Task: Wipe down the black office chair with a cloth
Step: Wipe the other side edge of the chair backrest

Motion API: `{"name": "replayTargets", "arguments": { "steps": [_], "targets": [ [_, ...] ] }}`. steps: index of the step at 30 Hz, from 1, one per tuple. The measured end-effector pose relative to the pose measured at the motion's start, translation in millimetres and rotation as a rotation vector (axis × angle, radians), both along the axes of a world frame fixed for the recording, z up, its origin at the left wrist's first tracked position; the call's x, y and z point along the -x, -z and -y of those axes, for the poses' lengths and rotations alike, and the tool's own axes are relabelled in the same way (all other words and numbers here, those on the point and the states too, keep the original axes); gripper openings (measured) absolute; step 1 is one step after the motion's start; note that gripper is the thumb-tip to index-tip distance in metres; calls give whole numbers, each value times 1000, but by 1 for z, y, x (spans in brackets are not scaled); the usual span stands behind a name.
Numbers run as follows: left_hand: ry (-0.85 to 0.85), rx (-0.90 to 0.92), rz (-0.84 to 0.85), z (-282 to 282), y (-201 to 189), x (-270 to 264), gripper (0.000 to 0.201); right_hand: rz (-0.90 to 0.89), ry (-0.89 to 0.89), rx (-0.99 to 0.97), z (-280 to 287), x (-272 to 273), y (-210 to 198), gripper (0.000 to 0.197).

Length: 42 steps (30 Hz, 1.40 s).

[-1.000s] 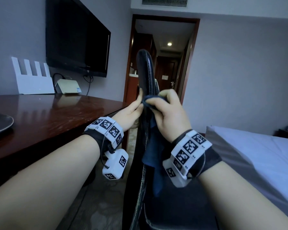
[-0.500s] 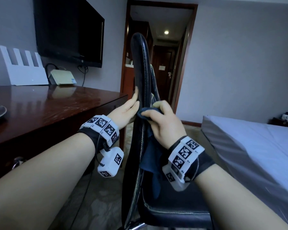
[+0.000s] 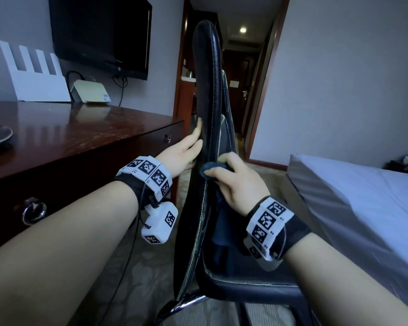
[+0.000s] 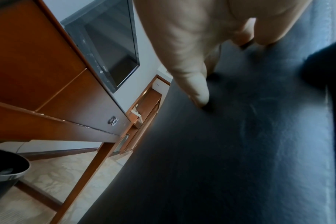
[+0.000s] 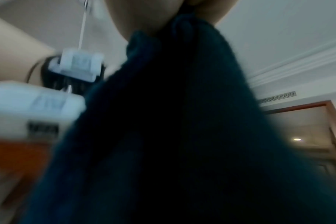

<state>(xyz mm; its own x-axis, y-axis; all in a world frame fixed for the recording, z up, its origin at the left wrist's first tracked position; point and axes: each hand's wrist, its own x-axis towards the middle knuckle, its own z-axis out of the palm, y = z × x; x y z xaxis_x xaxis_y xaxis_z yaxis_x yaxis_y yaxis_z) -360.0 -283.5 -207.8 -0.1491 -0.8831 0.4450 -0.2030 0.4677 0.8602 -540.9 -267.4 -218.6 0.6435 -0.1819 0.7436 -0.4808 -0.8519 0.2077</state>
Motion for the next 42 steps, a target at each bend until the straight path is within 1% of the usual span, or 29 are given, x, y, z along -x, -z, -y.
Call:
{"name": "replayTargets", "arguments": {
  "steps": [2,3,5,6,7,9,12,14,16,17,19,21,22,24,26,28,30,31,33,35,37,38,40,42],
  "targets": [
    [-45,43,52,2,2,-2,45,57,-19,17,-2,-6,-16,25],
    [-37,52,55,1,3,-2,44,114,-17,26,-3,-11,-25,26],
    [1,-10,1,-5,4,1,34,211,12,18,-4,-19,-41,29],
    [1,-23,-15,-5,5,1,33,230,34,14,-3,-22,-42,29],
    [2,-30,-19,-3,8,1,34,230,54,20,-2,-22,-38,28],
    [31,-15,-15,-2,12,1,39,199,57,19,1,-16,-18,27],
    [8,-33,23,-1,18,2,41,134,40,-68,1,-3,22,23],
    [3,-55,23,-5,22,3,39,126,38,-136,-2,-1,34,23],
    [-20,-50,48,-8,23,3,40,127,28,-133,-5,-3,28,26],
    [-41,-30,73,-7,23,2,44,139,25,-105,-7,-5,21,27],
    [-69,-2,109,-4,24,1,50,213,15,-43,-7,-11,0,27],
    [-44,-21,44,-5,26,2,49,286,10,-43,-5,-17,-18,27],
    [-28,-13,32,-6,26,2,47,290,18,-41,-4,-20,-20,27],
    [-26,-9,43,-7,27,1,47,232,54,-10,-3,-19,-10,26],
    [-19,-22,48,-9,27,1,44,157,61,-10,-3,-12,16,26],
    [1,-68,33,-12,28,3,41,91,53,-63,-4,-4,47,25],
    [-21,-75,49,-14,30,5,40,59,44,-116,-5,-2,65,25],
    [-36,-67,61,-14,33,5,40,57,37,-124,-6,-2,66,25],
    [-39,-45,83,-12,42,4,42,87,21,-105,-9,-5,55,26],
    [-12,-46,124,-12,51,4,50,187,15,-63,-9,-9,36,27],
    [16,-84,64,-15,54,6,52,293,20,-78,-4,-10,23,25],
    [14,-86,46,-15,55,6,50,309,24,-89,-2,-10,22,24],
    [12,-79,75,-17,55,5,51,263,26,-83,2,-5,35,24],
    [36,-49,104,-14,55,5,53,182,14,-104,2,3,59,26]
  ]
}}
